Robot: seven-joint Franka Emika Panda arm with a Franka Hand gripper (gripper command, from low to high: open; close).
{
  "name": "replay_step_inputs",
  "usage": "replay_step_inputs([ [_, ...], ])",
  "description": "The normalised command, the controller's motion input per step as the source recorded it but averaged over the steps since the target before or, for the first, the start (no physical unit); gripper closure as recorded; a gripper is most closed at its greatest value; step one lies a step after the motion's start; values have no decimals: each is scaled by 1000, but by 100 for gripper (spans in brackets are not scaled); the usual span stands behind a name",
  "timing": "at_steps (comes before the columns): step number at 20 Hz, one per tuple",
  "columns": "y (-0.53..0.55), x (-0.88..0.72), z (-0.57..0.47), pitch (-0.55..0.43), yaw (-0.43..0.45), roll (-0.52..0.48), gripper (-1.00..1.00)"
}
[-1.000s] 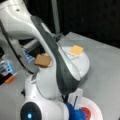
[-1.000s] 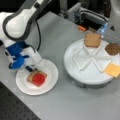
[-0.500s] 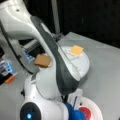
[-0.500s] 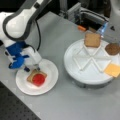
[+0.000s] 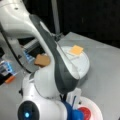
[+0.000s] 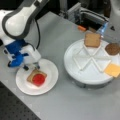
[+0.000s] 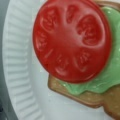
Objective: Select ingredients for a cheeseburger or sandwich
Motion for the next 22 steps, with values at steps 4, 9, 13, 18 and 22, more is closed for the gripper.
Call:
replay_step_inputs([
  [4, 360, -218, 277, 125, -101, -161, -100],
  [9, 501, -420, 247, 110, -146, -258, -100],
  [13, 529, -685, 159, 21, -85, -356, -100],
  [18, 513, -819, 144, -24, -96, -368, -100],
  [22, 508, -726, 103, -71, -119, -368, -100],
])
